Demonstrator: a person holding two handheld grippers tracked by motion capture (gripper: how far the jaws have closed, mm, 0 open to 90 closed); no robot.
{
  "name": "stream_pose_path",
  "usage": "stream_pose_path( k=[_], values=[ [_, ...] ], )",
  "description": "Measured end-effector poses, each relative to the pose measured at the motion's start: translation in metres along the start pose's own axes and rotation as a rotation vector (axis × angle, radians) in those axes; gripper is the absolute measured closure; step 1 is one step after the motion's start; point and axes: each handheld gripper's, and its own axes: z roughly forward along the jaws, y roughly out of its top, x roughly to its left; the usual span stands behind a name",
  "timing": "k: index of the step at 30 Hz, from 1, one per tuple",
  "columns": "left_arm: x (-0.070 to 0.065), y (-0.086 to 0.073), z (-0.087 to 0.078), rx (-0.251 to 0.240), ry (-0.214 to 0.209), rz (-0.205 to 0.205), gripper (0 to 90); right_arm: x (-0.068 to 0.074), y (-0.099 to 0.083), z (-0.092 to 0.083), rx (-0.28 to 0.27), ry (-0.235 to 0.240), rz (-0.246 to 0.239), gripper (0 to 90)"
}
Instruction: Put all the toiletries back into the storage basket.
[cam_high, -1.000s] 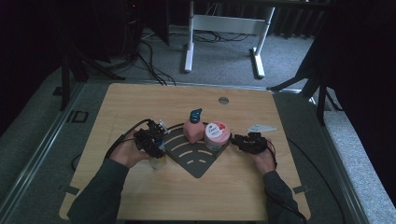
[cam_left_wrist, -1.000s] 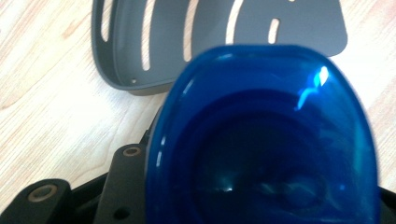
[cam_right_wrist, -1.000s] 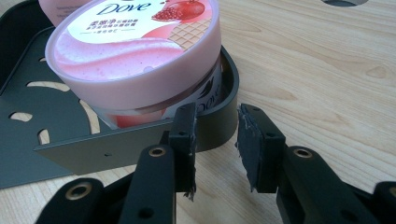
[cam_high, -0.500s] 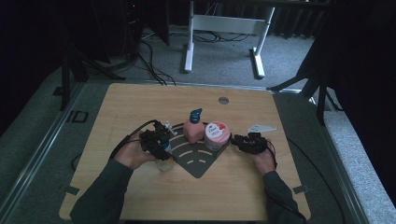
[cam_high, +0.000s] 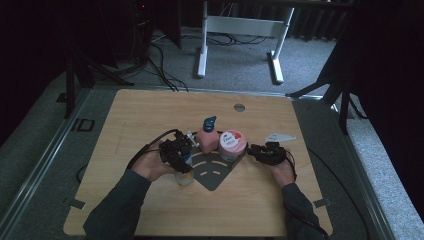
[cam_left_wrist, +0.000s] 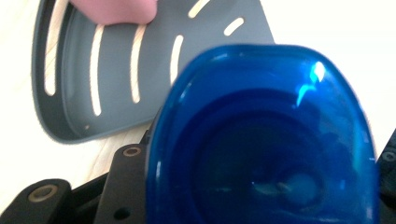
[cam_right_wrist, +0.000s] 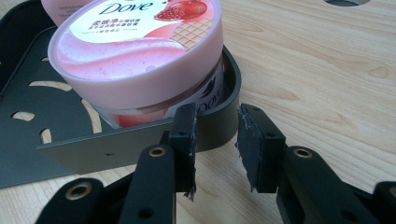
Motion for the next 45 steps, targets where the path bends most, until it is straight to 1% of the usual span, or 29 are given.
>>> stream_pose_path(
  k=[8,14,20,24,27,29,31,36,39,45],
  values=[
    [-0.008,0.015,0.005,0.0,-0.019,0.033,54.6,0.0,0.0,0.0,-0.001,0.002,0.002,67.4],
    [-0.011,0.023,0.006,-0.008,-0.023,0.033,54.6,0.0,0.0,0.0,-0.002,0.0,0.0,67.4],
    [-0.011,0.03,0.008,-0.003,-0.022,0.04,54.6,0.0,-0.001,0.0,-0.004,0.001,0.001,67.4],
    [-0.01,0.033,0.011,-0.005,-0.023,0.029,54.6,0.0,-0.001,0.0,-0.003,0.001,0.0,67.4],
    [-0.01,0.035,0.013,0.005,-0.021,0.03,54.6,0.0,-0.001,0.0,-0.003,0.001,0.0,67.3],
    [-0.009,0.037,0.015,0.005,-0.025,0.021,54.6,0.0,0.0,0.0,-0.004,0.001,-0.001,67.4],
    [-0.007,0.04,0.017,0.01,-0.027,0.02,54.6,0.001,0.0,0.0,-0.003,0.0,0.0,67.4],
    [-0.008,0.046,0.021,0.015,-0.014,0.016,54.5,0.001,-0.001,0.0,-0.004,0.002,0.0,67.4],
    [-0.008,0.05,0.021,0.009,-0.004,0.009,54.5,0.001,-0.001,0.0,-0.004,0.002,0.0,67.4],
    [-0.006,0.056,0.022,0.01,0.003,0.0,54.5,0.001,-0.001,0.0,-0.004,0.002,0.001,67.4]
  ],
)
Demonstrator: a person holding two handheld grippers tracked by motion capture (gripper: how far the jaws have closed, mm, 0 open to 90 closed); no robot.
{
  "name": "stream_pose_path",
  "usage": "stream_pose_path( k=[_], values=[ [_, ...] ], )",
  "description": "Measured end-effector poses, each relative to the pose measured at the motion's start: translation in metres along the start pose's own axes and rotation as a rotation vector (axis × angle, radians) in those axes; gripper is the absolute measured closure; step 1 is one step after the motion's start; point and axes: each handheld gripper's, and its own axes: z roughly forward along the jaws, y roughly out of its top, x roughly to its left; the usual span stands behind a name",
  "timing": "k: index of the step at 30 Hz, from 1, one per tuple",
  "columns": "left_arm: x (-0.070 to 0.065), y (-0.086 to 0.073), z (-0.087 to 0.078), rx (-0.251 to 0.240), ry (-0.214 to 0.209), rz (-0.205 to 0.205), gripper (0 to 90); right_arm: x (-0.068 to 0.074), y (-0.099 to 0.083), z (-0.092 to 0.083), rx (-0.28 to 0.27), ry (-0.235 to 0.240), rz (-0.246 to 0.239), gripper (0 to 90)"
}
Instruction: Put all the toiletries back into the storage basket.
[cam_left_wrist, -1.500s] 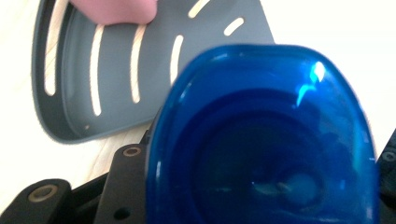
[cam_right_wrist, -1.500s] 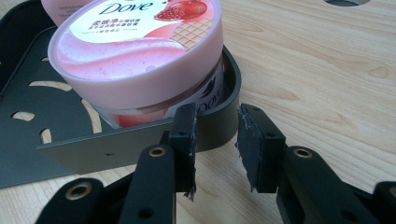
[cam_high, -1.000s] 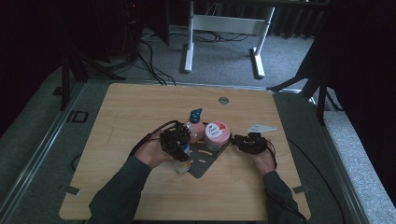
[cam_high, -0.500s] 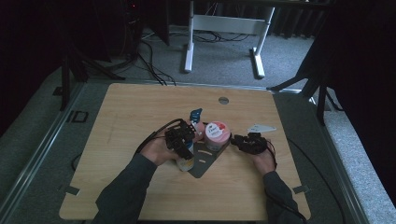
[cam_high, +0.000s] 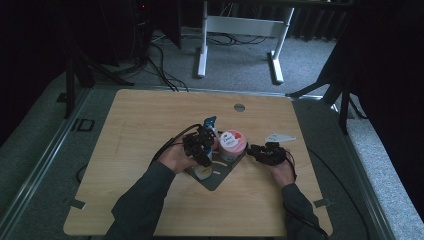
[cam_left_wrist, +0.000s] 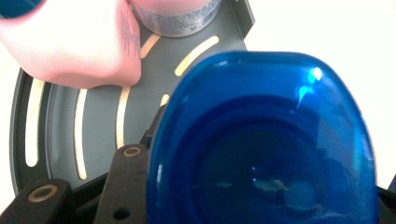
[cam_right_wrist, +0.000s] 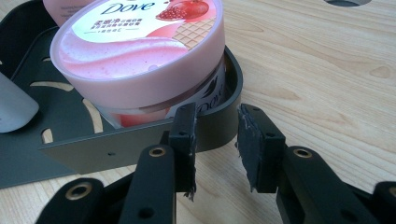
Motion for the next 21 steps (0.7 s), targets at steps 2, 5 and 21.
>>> stream_pose_path(
  k=[2,5,21],
  values=[
    [0.0,0.001,0.001,0.0,0.005,-0.006,54.5,0.0,0.0,0.0,0.0,0.0,0.001,67.4],
    [0.001,0.003,0.002,0.002,0.004,-0.012,54.5,0.0,0.0,0.0,0.0,-0.001,0.001,67.4],
    [0.004,0.016,0.009,-0.007,0.002,-0.048,54.5,0.0,0.0,0.0,0.0,0.0,0.001,67.4]
  ],
)
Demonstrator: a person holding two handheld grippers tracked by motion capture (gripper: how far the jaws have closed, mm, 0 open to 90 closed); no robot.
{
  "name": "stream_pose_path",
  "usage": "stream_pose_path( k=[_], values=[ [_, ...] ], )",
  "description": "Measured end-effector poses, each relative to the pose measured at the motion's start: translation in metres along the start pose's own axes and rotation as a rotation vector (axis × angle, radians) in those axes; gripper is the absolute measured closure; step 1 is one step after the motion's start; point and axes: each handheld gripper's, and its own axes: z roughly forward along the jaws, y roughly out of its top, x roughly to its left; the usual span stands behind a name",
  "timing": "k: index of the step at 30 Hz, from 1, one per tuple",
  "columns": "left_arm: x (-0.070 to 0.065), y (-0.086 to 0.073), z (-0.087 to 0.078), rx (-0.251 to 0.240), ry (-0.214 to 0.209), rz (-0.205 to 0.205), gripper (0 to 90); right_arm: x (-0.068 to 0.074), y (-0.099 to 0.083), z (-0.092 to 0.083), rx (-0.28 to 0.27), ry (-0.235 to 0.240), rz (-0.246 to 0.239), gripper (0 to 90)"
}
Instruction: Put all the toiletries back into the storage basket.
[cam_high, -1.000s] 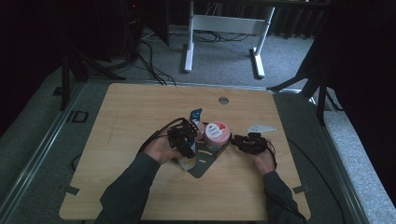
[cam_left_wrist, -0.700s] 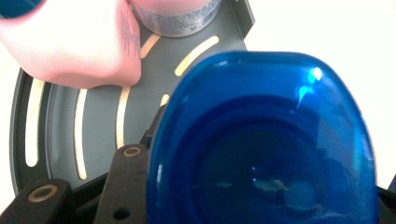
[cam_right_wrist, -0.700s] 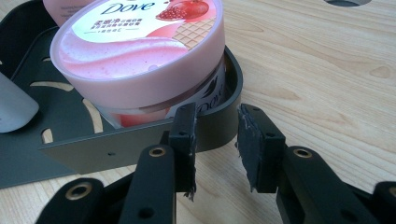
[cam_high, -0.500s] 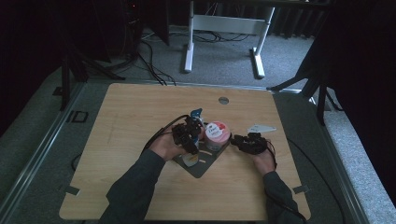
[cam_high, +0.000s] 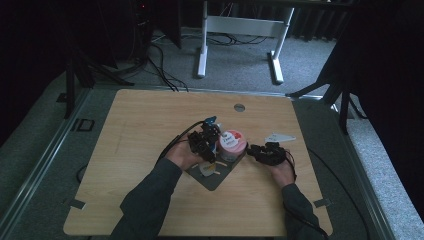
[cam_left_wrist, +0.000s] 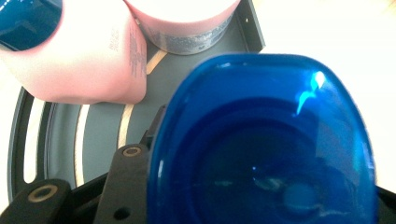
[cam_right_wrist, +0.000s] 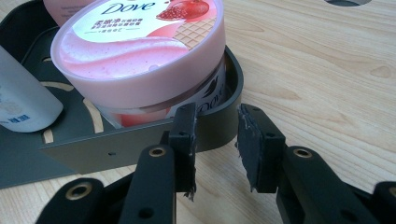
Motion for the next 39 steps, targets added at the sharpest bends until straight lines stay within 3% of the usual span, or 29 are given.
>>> stream_pose_path(
  k=[9,39],
  values=[
    [0.001,0.005,0.002,-0.011,0.005,-0.016,54.5,0.0,0.0,0.0,0.0,0.0,-0.002,67.4],
    [-0.006,0.028,0.012,-0.027,-0.004,-0.011,54.5,0.0,0.0,0.0,-0.002,0.0,-0.002,67.4]
  ],
)
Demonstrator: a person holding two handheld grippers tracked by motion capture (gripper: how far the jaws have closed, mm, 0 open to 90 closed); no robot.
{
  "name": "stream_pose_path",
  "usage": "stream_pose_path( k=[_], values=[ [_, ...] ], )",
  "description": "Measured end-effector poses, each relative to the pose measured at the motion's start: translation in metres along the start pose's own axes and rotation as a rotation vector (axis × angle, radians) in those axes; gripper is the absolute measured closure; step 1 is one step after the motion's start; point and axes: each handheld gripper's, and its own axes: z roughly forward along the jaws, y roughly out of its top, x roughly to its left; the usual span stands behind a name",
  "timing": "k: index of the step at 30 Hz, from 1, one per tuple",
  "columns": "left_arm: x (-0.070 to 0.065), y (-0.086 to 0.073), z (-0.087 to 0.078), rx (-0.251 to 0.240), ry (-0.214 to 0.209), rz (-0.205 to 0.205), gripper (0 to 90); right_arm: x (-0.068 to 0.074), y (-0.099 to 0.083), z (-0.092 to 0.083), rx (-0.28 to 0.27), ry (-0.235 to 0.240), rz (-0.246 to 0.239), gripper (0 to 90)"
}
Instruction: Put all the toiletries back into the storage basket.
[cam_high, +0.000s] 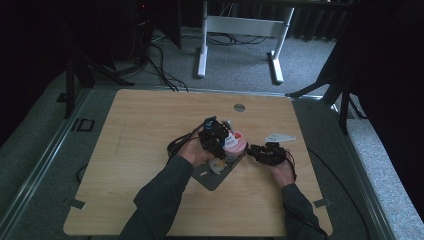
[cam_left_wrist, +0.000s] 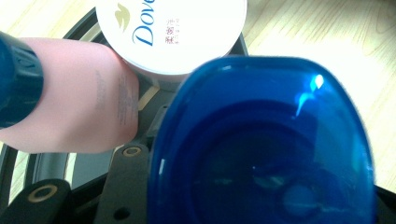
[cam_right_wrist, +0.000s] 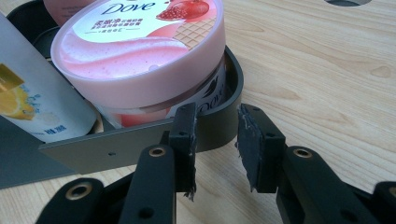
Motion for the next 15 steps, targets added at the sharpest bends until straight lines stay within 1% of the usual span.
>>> stream_pose_path(
  k=[5,15],
  values=[
    [-0.0015,0.0027,0.001,0.0,-0.001,0.004,54.5,-0.0001,0.0,0.0,0.0,0.0,0.0,67.4],
    [-0.0031,0.0057,0.0027,-0.011,-0.015,-0.002,54.5,-0.0001,-0.0001,0.0,-0.001,0.0,0.001,67.4]
  ],
)
